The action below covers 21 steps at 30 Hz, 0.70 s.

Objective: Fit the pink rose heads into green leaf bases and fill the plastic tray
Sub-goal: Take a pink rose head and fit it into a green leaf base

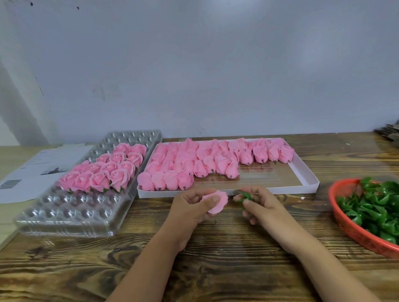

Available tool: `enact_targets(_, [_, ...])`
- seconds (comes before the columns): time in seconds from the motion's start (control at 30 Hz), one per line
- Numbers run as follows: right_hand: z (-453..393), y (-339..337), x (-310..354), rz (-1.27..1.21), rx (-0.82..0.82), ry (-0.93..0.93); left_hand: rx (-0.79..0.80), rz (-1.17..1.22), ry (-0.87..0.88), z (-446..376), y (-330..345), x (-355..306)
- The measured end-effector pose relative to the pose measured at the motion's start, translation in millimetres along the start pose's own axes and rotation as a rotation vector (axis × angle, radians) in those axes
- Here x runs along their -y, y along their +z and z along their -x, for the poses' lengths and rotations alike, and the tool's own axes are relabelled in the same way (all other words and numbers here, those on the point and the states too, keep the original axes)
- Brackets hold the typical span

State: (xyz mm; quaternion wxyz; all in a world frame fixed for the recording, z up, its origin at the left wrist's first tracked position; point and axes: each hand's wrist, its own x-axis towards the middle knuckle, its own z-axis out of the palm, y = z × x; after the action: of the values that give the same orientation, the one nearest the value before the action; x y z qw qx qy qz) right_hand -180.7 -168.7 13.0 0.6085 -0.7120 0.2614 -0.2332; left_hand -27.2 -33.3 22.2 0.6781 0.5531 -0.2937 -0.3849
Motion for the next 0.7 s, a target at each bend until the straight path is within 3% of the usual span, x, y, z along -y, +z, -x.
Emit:
enact_targets(0.23, [3.7, -2.0, 2.1, -0.300, 0.032, -0.018, 0.022, -0.015, -0.019, 0.1, -0.2, -0.5])
enact_targets(0.7, [8.4, 8.0, 4.1, -0.100, 0.041, -0.164, 0.081, -0.021, -0.045, 0.5, 4.2, 3.3])
